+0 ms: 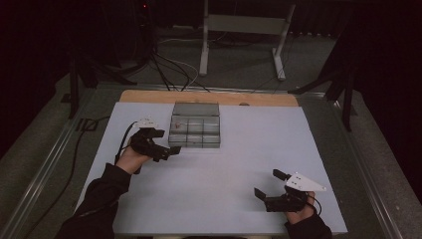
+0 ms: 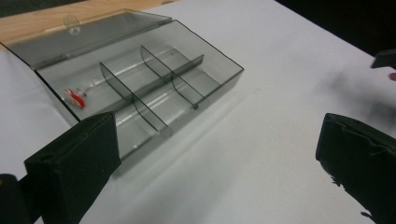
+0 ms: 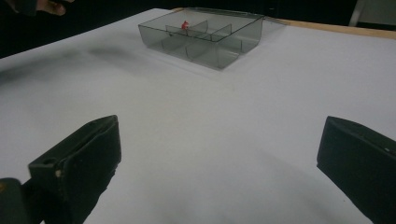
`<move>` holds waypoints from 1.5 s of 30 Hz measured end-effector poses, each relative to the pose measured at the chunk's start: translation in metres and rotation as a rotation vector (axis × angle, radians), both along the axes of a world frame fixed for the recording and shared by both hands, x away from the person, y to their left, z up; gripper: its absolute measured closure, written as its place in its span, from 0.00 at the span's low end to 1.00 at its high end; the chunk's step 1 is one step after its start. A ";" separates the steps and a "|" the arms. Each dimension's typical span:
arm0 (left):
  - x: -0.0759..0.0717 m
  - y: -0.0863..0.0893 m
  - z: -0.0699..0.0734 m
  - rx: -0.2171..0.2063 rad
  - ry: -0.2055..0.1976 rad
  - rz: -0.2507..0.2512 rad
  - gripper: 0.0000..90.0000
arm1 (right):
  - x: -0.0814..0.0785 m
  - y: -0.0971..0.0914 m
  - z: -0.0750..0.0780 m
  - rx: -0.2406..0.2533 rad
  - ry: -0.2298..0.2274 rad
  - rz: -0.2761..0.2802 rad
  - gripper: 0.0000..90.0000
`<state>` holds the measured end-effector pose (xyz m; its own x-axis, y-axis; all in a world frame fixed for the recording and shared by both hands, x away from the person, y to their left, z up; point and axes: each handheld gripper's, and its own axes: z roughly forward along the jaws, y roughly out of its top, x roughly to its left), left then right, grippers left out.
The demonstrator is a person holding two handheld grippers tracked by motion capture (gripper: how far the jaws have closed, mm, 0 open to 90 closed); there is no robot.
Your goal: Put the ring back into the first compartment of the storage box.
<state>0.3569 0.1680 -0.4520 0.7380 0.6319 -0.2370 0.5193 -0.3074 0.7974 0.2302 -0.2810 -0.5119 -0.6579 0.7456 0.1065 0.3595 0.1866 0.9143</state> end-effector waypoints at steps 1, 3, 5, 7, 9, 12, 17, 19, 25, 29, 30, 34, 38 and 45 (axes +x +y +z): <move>0.000 0.000 0.000 0.000 0.000 0.000 0.01 | 0.000 0.000 0.000 0.000 0.000 0.000 0.00; -0.006 0.002 -0.003 -0.002 -0.004 -0.004 0.01 | 0.000 0.000 0.000 -0.001 -0.001 -0.002 0.00; -0.012 0.003 -0.006 -0.005 -0.018 -0.010 0.01 | 0.000 0.000 0.000 0.001 -0.002 -0.004 0.00; -0.018 0.004 -0.008 -0.013 -0.020 -0.020 0.01 | 0.000 0.000 0.000 -0.001 -0.001 -0.003 0.00; -0.024 0.005 -0.011 -0.015 -0.024 -0.026 0.00 | 0.000 0.000 0.000 0.000 0.000 -0.003 0.00; -0.037 0.007 -0.019 -0.026 -0.028 -0.043 0.01 | 0.000 0.000 0.000 0.001 -0.001 -0.004 0.00; -0.048 0.011 -0.027 -0.022 -0.030 -0.055 0.00 | -0.001 0.000 0.001 0.002 -0.003 -0.004 0.00; -0.054 0.013 -0.031 -0.021 -0.027 -0.056 0.01 | -0.001 -0.001 0.001 0.002 -0.001 -0.005 0.00; -0.070 0.022 -0.040 -0.020 -0.037 -0.054 0.01 | -0.001 0.000 0.001 0.002 0.000 -0.005 0.00; -0.081 0.028 -0.048 0.001 -0.039 -0.054 0.01 | -0.001 0.000 0.001 -0.003 -0.003 -0.003 0.00; -0.086 0.031 -0.051 0.010 -0.037 -0.054 0.01 | -0.001 0.000 0.000 -0.002 -0.002 -0.003 0.00; -0.094 0.036 -0.058 0.024 -0.044 -0.068 0.01 | 0.000 0.000 0.000 -0.006 0.002 -0.003 0.00; -0.102 0.042 -0.062 0.011 -0.049 -0.064 0.01 | -0.001 0.001 0.000 -0.007 0.001 0.001 0.00; -0.104 0.046 -0.064 -0.015 -0.068 -0.064 0.01 | -0.001 0.000 0.001 -0.008 0.000 0.009 0.00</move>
<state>0.2528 0.2142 -0.5159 0.7916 0.5794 -0.1940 0.4433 -0.3261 0.8349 0.2289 -0.2805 -0.5112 -0.6646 0.7404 0.1001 0.3575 0.1975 0.9128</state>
